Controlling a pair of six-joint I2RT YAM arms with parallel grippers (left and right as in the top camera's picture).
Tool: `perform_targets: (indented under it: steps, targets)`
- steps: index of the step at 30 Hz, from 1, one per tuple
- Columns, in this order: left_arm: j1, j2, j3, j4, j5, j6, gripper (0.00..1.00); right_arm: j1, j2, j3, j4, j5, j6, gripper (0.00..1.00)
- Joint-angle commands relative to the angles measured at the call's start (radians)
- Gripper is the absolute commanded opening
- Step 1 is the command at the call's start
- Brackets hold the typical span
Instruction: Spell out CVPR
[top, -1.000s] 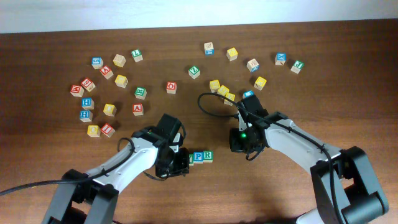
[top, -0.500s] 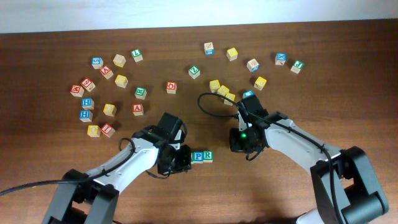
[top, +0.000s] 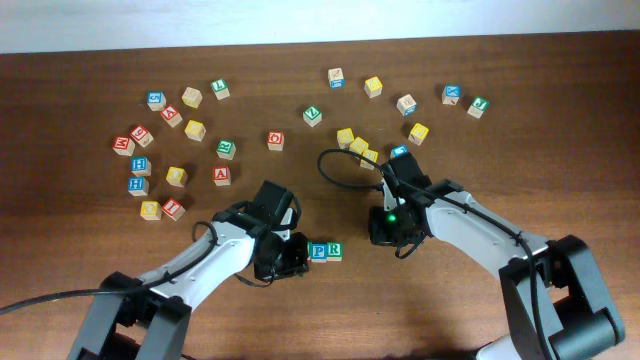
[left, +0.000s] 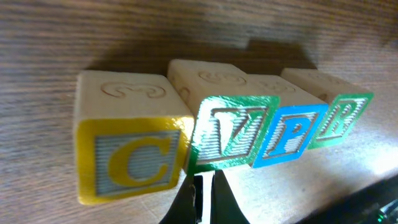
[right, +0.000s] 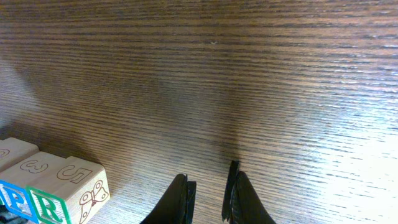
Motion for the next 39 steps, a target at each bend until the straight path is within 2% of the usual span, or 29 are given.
perform_targets:
  steps: [1, 11, 39]
  targets:
    - [-0.004, -0.001, 0.011, -0.008, 0.062, -0.010, 0.00, -0.003, 0.004, -0.003, 0.000, -0.013, -0.004, 0.11]
    - [-0.073, 0.011, 0.006, 0.078, 0.054, -0.086, 0.00, -0.003, 0.004, -0.003, -0.020, -0.008, -0.004, 0.11]
    - [-0.073, 0.011, 0.007, 0.111, -0.006, -0.089, 0.00, -0.003, 0.004, -0.003, -0.020, -0.008, -0.004, 0.11]
